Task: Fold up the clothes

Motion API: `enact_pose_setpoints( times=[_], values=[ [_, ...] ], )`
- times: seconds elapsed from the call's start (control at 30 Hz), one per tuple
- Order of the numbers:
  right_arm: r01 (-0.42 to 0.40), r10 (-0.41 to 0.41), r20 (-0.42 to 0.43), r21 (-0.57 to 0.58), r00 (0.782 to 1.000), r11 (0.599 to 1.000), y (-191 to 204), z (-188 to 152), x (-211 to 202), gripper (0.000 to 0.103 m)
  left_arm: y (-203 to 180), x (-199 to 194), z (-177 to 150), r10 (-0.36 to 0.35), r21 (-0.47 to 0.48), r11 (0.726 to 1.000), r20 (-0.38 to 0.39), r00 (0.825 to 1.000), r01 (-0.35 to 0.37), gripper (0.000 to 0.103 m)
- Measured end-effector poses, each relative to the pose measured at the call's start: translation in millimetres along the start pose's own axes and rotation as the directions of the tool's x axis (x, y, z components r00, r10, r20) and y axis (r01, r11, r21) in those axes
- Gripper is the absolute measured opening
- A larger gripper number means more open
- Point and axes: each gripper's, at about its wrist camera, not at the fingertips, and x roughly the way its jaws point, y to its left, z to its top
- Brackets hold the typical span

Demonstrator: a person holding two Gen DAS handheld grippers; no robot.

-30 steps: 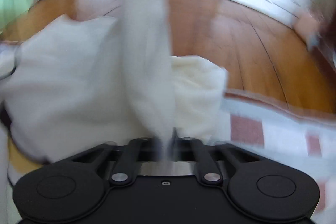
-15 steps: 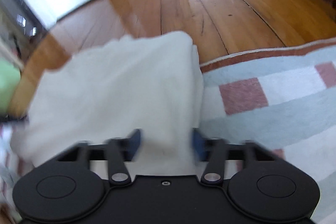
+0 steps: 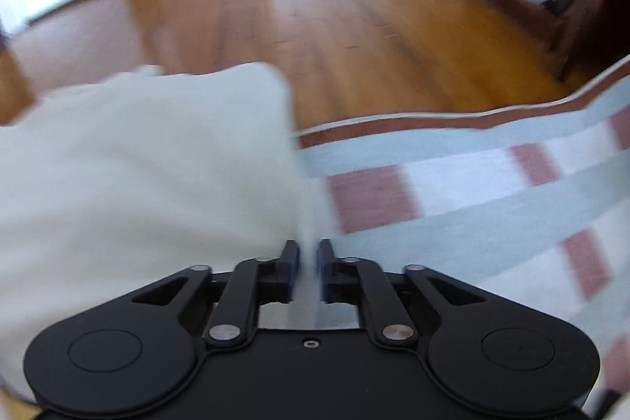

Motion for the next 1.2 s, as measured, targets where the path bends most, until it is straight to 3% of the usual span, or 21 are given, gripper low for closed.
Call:
enact_pose_setpoints(
  times=[0.07, 0.1, 0.13, 0.2, 0.23, 0.3, 0.37, 0.4, 0.5, 0.6, 0.63, 0.7, 0.73, 0.8, 0.83, 0.87, 0.93, 1.03, 1.1, 1.13, 1.2],
  values=[
    [0.134, -0.134, 0.011, -0.026, 0.991, 0.991, -5, 2, -6, 0.049, 4, -2, -2, 0.065, 0.011, 0.998, -0.008, 0.998, -0.065, 0.057],
    [0.128, -0.128, 0.019, -0.01, 0.992, 0.992, -12, 1, -14, 0.052, 6, -2, -3, 0.097, 0.016, 0.995, -0.011, 0.995, -0.097, 0.057],
    [0.078, -0.079, 0.023, 0.028, 0.997, 0.997, -20, -1, -25, 0.055, 9, -3, -4, 0.119, 0.014, 0.993, -0.015, 0.993, -0.119, 0.056],
    [-0.072, 0.073, -0.002, 0.145, 0.997, 0.987, -37, -12, -46, 0.069, 19, -4, -2, 0.092, -0.041, 0.995, -0.027, 0.995, -0.094, 0.051],
    [-0.164, 0.177, -0.034, 0.228, 0.984, 0.96, -45, -21, -51, 0.069, 20, -6, -1, 0.073, -0.06, 0.995, -0.026, 0.997, -0.074, 0.045],
    [-0.305, 0.361, -0.083, 0.383, 0.929, 0.872, -56, -43, -52, 0.07, 17, -17, 0, 0.022, -0.072, 0.997, 0.023, 0.999, -0.021, 0.039],
    [-0.368, 0.47, -0.097, 0.493, 0.877, 0.788, -58, -63, -44, 0.071, 9, -32, 2, -0.046, -0.073, 0.996, 0.096, 0.994, 0.053, 0.039],
    [-0.382, 0.51, -0.101, 0.542, 0.854, 0.749, -59, -72, -39, 0.071, 3, -40, 4, -0.089, -0.077, 0.992, 0.133, 0.987, 0.1, 0.039],
    [-0.356, 0.541, -0.094, 0.657, 0.836, 0.665, -57, -87, -18, 0.072, -28, -63, 9, -0.217, -0.03, 0.973, 0.224, 0.95, 0.229, 0.042],
    [-0.398, 0.619, -0.027, 0.743, 0.785, 0.537, -56, -96, 2, 0.071, -72, -75, 8, -0.357, 0.071, 0.934, 0.224, 0.907, 0.35, 0.044],
    [-0.393, 0.609, -0.012, 0.754, 0.793, 0.527, -55, -96, 5, 0.071, -88, -76, 5, -0.411, 0.091, 0.911, 0.202, 0.889, 0.401, 0.044],
    [-0.381, 0.558, 0.021, 0.751, 0.83, 0.539, -55, -94, 3, 0.071, -119, -74, 0, -0.524, 0.121, 0.851, 0.147, 0.839, 0.511, 0.044],
    [-0.381, 0.527, 0.035, 0.731, 0.849, 0.566, -53, -91, 2, 0.071, -134, -69, -3, -0.555, 0.132, 0.83, 0.113, 0.824, 0.542, 0.044],
    [-0.39, 0.449, 0.058, 0.602, 0.892, 0.697, -39, -78, -4, 0.065, -164, -59, -10, -0.602, 0.153, 0.792, 0.042, 0.797, 0.591, 0.044],
    [-0.384, 0.41, 0.075, 0.531, 0.909, 0.755, -32, -72, -7, 0.052, -177, -46, -11, -0.57, 0.168, 0.809, -0.005, 0.821, 0.563, 0.048],
    [-0.372, 0.371, 0.096, 0.456, 0.924, 0.808, -25, -65, -10, 0.008, -189, -32, -14, -0.509, 0.176, 0.841, -0.058, 0.859, 0.511, 0.047],
    [-0.351, 0.316, 0.156, 0.327, 0.936, 0.878, -14, -52, -20, 0.009, -198, -14, -18, -0.425, 0.171, 0.884, -0.095, 0.9, 0.435, 0.048],
    [-0.467, 0.38, 0.3, 0.315, 0.875, 0.826, -28, -34, -64, 0.009, -188, -20, -14, -0.434, 0.163, 0.879, -0.113, 0.894, 0.448, 0.048],
    [-0.511, 0.423, 0.312, 0.306, 0.851, 0.803, -44, -28, -75, 0.008, -178, -19, -11, -0.46, 0.115, 0.874, -0.12, 0.88, 0.472, 0.05],
    [-0.518, 0.433, 0.305, 0.307, 0.849, 0.799, -49, -28, -76, 0.008, -172, -17, -10, -0.476, 0.083, 0.87, -0.121, 0.871, 0.487, 0.049],
    [-0.428, 0.383, 0.195, 0.33, 0.903, 0.841, -47, -46, -53, 0.009, -165, -10, -11, -0.494, 0.051, 0.863, -0.125, 0.861, 0.503, 0.049]
  ],
)
